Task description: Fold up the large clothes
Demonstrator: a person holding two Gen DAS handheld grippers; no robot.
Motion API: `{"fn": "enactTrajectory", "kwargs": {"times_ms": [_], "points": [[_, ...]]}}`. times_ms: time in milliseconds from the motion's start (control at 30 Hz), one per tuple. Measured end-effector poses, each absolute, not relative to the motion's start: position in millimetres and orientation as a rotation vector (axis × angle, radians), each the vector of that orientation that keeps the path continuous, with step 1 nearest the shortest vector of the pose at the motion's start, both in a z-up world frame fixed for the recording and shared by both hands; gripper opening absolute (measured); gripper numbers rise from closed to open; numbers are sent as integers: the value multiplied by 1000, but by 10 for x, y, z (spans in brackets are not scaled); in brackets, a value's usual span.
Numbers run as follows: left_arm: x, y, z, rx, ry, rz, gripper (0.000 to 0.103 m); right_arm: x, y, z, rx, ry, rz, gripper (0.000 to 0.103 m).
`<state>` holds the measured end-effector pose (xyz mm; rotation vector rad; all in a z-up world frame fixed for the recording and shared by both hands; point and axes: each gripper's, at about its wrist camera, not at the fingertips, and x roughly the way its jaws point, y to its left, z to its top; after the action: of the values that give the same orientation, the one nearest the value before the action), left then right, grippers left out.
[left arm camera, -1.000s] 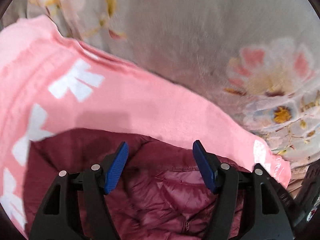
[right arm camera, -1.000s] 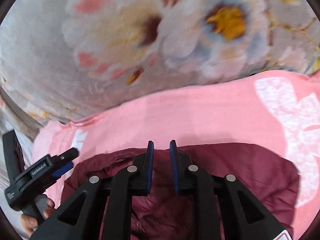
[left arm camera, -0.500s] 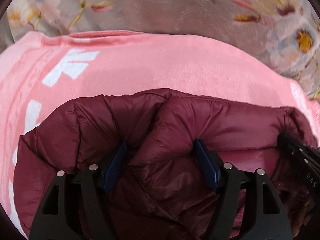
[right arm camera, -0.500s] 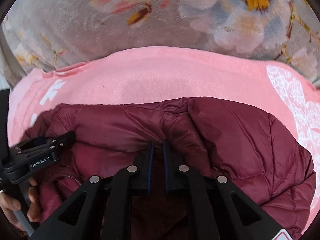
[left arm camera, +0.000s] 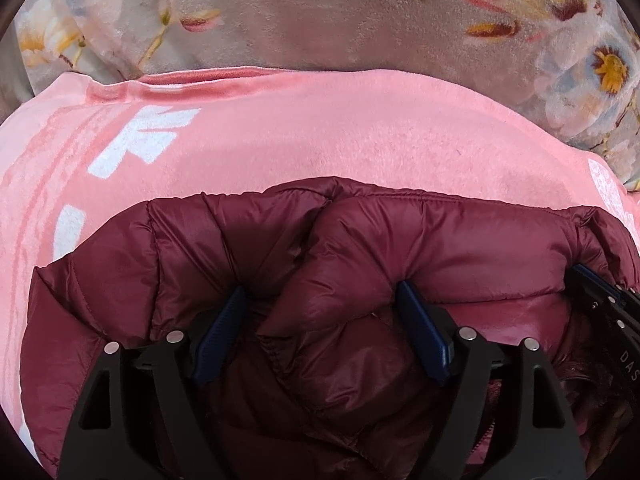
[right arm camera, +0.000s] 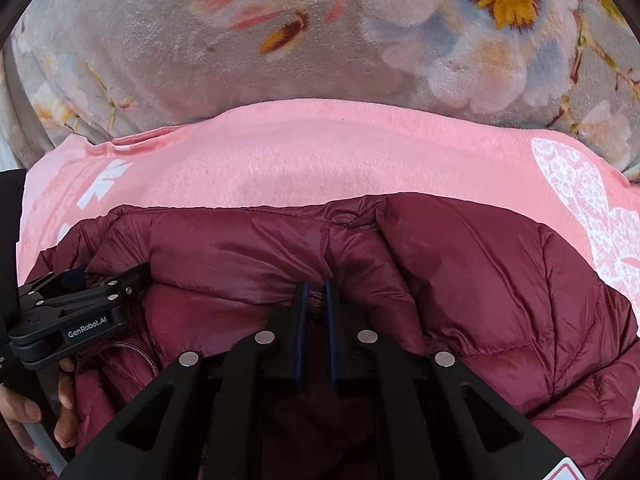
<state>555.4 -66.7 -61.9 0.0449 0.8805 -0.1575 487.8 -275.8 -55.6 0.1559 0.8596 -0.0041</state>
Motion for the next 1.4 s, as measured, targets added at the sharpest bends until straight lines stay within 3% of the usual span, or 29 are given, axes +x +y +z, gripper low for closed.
{"fn": "enactTrajectory", "kwargs": {"times_ms": [700,1000,1233,1367,1400], "points": [[5559,-669,-615,68,880,-134,82,4884,-2741,-554,133,858,-14,5],[5595,-683,-629,91,885,-108,88,4883,-2728,-554,126,857,-18,5],[5688,-685,-646,109,901,-55,98,4931,-2753,-570,143,851,-22,6],[5443,-529,-529,111,936,-43,98,4704,-2874,-448,225,887,-4,11],[5258,-447,-437,94,930,-73,98,4502,-2892,-334,250,895,-11,24]]}}
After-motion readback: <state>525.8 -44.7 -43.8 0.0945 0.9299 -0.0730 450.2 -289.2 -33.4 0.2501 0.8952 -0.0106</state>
